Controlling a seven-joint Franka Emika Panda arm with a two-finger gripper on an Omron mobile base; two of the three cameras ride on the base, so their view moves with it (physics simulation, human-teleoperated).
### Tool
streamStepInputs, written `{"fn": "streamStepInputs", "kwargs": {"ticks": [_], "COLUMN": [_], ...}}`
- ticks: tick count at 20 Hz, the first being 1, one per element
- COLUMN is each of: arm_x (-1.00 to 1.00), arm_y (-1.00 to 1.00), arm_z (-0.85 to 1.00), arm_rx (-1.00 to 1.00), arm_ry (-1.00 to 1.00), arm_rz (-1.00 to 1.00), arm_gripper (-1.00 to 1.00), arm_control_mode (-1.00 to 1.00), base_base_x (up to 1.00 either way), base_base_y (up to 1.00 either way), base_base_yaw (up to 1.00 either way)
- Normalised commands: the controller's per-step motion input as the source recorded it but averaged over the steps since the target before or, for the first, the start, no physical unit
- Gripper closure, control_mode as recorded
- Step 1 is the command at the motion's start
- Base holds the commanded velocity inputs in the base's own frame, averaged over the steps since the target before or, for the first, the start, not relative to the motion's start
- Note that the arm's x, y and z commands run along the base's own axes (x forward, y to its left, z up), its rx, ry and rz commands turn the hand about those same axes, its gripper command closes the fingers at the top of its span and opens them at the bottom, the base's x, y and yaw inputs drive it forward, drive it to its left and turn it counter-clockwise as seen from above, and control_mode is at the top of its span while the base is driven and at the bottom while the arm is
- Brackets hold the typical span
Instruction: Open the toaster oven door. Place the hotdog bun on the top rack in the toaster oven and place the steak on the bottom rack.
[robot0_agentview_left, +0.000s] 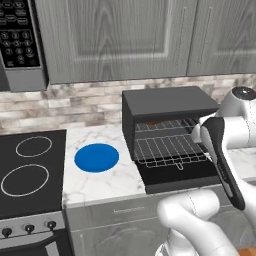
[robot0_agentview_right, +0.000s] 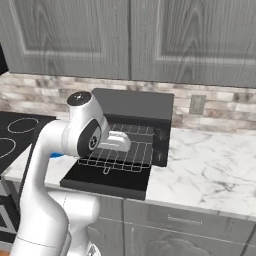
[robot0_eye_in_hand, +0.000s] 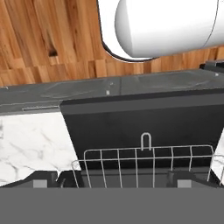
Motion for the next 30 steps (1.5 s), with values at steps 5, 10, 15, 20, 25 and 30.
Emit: {"fn": "streamStepInputs", "kwargs": {"ticks": [5, 10, 15, 20, 25, 30], "arm_x": [0.0, 0.0, 0.0, 0.0, 0.0, 0.0], "arm_y": [0.0, 0.0, 0.0, 0.0, 0.0, 0.0], "arm_z": [0.0, 0.0, 0.0, 0.0, 0.0, 0.0], "arm_rx": [0.0, 0.0, 0.0, 0.0, 0.0, 0.0], "arm_ry": [0.0, 0.0, 0.0, 0.0, 0.0, 0.0], "arm_rz": [0.0, 0.0, 0.0, 0.0, 0.0, 0.0], "arm_gripper": [-1.0, -1.0, -1.0, -1.0, -1.0, -1.0], "arm_control_mode": [1.0, 1.0, 1.0, 1.0, 1.0, 1.0], "base_base_x": [0.0, 0.0, 0.17, 0.32, 0.41, 0.44], "base_base_y": [-0.75, -0.68, -0.62, -0.31, -0.14, -0.22], "base_base_yaw": [-0.03, -0.02, -0.02, -0.02, -0.01, -0.03]}}
